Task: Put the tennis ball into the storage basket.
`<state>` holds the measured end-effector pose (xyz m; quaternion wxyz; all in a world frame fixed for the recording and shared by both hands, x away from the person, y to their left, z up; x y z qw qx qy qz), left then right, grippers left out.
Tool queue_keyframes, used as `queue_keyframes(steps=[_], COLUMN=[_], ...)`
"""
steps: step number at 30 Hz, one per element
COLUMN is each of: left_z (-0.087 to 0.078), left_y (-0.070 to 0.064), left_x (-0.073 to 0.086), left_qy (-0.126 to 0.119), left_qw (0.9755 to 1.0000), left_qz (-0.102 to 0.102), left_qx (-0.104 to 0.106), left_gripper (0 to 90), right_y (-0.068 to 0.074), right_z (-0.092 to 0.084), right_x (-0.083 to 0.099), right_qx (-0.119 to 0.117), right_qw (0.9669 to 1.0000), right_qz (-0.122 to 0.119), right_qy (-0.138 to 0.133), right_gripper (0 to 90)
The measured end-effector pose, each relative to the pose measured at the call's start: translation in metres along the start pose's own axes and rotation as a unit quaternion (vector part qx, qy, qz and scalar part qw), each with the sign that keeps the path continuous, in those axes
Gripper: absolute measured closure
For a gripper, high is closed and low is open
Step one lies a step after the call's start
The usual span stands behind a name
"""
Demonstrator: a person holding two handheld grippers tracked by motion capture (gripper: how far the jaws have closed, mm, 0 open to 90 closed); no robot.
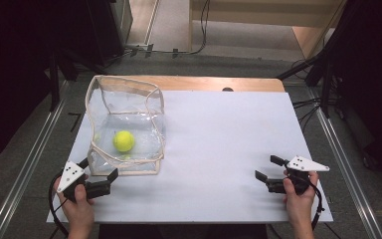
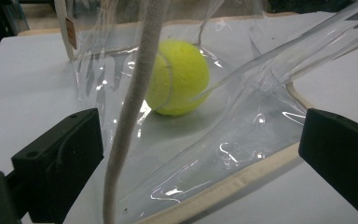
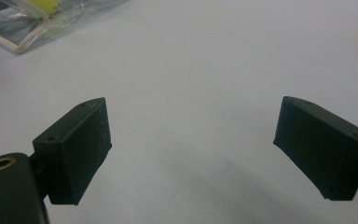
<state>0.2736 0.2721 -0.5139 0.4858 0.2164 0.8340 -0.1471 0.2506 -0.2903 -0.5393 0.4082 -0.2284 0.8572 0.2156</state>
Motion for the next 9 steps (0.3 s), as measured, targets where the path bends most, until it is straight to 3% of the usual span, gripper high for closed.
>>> queue_keyframes(steps=[9], left_z=[0.0002], left_y=[0.0001], left_x=[-0.0001], left_qy=[0.001], left_qw=[1.0], left_qz=[0.0], left_qx=[0.001], left_gripper=[0.0], right_y=[-0.0001], right_z=[-0.0002], right_x=[0.0], right_qx=[0.009], right_qw=[0.9999], right_qz=[0.001], right_qy=[-0.005], right_gripper=[8.9])
Point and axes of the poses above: each handheld gripper's, and its own axes: z roughly forward along the jaws, x roughly out of its underside, y roughly to its left, the point moved 4 cm from there along z, roughly forward along the jaws, and after that the axes turned 8 degrees about y, right-handed, at the moved point
